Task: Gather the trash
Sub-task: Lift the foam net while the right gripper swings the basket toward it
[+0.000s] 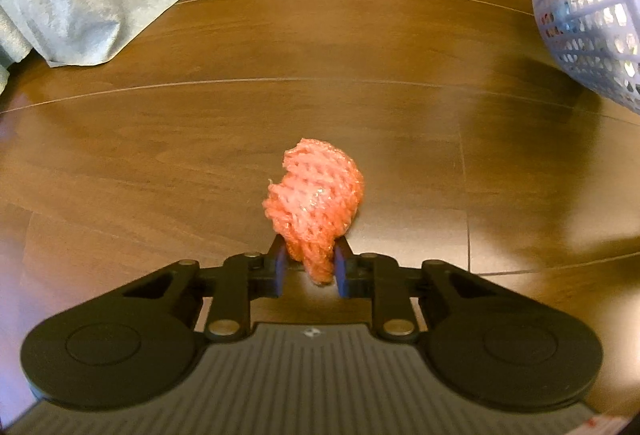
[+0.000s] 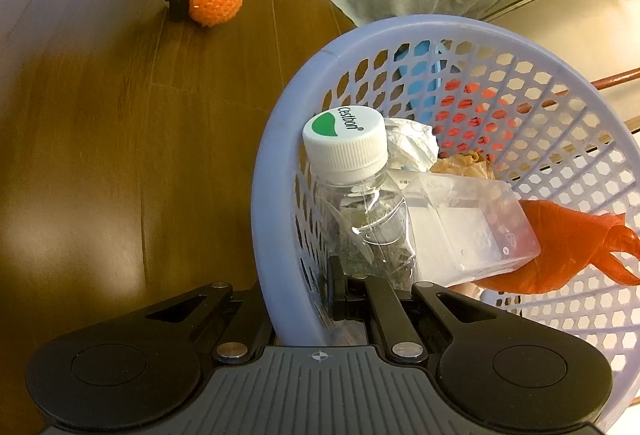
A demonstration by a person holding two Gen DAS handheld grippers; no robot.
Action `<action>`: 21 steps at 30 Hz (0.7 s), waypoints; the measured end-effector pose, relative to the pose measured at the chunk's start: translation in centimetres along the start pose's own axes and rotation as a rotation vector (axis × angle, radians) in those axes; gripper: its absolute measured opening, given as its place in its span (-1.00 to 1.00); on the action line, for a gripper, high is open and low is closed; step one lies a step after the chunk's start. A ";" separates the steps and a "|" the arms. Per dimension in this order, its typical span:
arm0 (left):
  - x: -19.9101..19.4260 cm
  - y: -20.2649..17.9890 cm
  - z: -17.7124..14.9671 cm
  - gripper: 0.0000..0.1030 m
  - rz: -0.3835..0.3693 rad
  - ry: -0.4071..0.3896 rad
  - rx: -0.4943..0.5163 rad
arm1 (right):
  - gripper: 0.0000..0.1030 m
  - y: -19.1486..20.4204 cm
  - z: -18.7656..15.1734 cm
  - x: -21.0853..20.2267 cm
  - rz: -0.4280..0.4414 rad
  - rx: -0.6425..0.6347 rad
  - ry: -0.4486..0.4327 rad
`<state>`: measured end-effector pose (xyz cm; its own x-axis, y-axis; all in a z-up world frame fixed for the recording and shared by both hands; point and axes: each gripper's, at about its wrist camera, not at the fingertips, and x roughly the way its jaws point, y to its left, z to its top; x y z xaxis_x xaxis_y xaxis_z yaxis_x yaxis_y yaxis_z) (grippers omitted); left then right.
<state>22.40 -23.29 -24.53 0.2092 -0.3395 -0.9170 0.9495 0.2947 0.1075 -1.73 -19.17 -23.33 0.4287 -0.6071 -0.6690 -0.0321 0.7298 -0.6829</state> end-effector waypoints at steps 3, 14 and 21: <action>-0.4 0.2 -0.6 -0.65 -0.003 0.003 -0.004 | -0.96 -0.1 0.0 0.0 0.000 0.005 0.002; -3.4 0.6 -2.8 -0.66 0.008 0.056 0.006 | -0.96 0.1 -0.4 -1.1 0.014 0.004 0.010; -8.0 -0.3 -2.8 -0.66 0.000 0.041 0.042 | -0.96 0.1 -0.7 -2.2 0.043 -0.024 0.022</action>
<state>19.76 -18.15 -18.27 0.1998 -0.3022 -0.9321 0.9587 0.2567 0.1223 -3.28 -18.00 -22.10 0.4063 -0.5821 -0.7043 -0.0722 0.7479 -0.6598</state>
